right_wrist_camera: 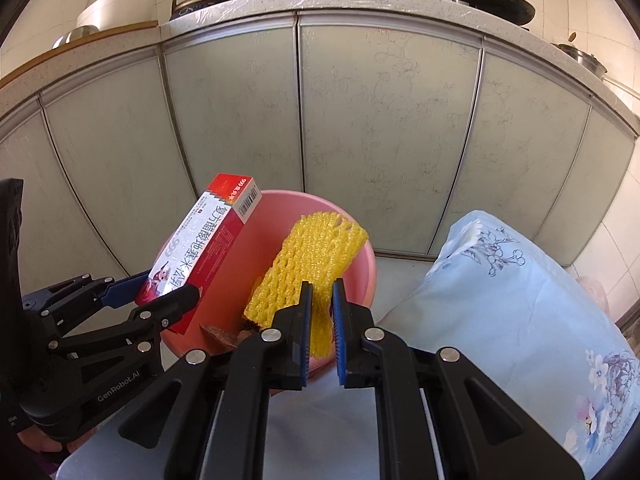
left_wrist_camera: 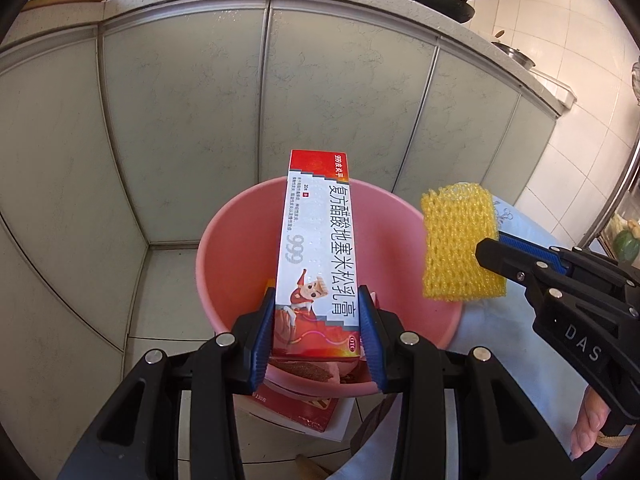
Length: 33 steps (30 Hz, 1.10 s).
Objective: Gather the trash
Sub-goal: 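Carry the red box and yellow net with both tools over the pink bucket, then open both tools to drop the red box and yellow net into the bucket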
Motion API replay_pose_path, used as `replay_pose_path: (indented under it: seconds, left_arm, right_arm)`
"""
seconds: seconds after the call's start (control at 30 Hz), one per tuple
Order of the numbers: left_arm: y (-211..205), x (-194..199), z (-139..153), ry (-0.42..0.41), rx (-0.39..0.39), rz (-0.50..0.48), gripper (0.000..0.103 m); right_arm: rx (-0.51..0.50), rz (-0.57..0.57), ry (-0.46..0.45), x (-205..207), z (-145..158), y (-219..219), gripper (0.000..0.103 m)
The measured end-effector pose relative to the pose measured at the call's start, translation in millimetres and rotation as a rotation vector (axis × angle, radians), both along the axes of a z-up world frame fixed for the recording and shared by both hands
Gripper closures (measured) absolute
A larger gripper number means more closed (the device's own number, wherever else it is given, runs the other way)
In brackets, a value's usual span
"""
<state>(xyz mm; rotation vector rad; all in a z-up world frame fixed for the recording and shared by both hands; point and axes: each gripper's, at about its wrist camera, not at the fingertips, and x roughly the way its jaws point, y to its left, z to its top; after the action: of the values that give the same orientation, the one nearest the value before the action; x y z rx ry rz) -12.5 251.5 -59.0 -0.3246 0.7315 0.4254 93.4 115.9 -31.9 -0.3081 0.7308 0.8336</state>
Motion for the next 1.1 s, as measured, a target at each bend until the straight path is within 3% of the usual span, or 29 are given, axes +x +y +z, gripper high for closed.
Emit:
replay_pose_path:
  seconds: [0.5,1.1]
  left_arm:
    - [4.4,22.8,-13.5,0.048,-0.013,0.022,0.064]
    - [7.4,21.5,-21.3,0.055,-0.023,0.027,0.064]
  right_arm:
    - [-0.014,0.004,0.043,8.4,-13.1,11.2,0.093]
    - [-0.026,0.007,0.047,10.6,-14.8,17.6,0.093]
